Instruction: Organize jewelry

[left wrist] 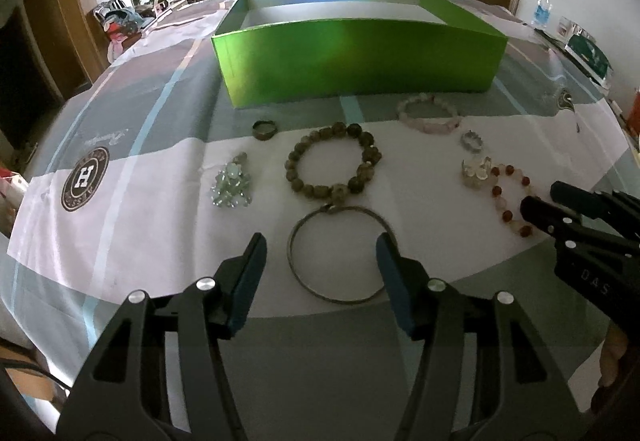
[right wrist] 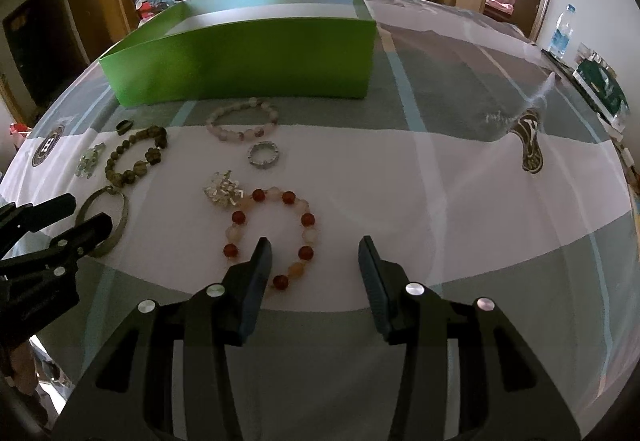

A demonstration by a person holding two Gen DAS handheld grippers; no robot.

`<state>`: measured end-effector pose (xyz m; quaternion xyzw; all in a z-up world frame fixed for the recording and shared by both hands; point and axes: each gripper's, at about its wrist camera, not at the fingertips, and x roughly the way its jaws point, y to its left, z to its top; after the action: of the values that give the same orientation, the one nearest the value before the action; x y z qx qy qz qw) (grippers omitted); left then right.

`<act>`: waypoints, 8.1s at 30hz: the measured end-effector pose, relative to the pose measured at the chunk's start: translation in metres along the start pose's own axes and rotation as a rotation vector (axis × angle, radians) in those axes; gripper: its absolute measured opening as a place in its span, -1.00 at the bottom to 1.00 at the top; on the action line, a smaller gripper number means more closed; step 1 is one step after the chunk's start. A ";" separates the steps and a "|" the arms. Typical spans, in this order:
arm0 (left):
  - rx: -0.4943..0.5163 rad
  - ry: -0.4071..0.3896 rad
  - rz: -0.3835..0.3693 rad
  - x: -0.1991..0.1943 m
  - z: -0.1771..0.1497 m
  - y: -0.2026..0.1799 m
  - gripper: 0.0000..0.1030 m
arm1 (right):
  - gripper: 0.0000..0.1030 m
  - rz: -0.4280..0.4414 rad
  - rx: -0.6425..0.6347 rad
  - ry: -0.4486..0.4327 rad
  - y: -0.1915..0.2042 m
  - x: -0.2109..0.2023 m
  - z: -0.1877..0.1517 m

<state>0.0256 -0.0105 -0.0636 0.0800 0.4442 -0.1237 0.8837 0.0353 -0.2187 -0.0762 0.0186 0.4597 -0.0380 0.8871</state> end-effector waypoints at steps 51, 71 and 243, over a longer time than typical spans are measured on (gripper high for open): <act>-0.034 0.017 0.024 0.011 0.006 0.011 0.23 | -0.55 -0.014 -0.016 -0.023 0.007 -0.001 -0.003; -0.033 -0.001 -0.043 0.004 0.010 0.009 -0.92 | -0.85 0.011 -0.008 -0.056 0.005 -0.012 0.003; 0.036 0.023 0.006 0.010 0.009 0.004 0.31 | -0.53 0.067 -0.055 0.027 0.005 -0.006 -0.005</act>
<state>0.0395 -0.0108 -0.0667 0.0986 0.4517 -0.1282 0.8774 0.0281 -0.2134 -0.0737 0.0099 0.4717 0.0045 0.8817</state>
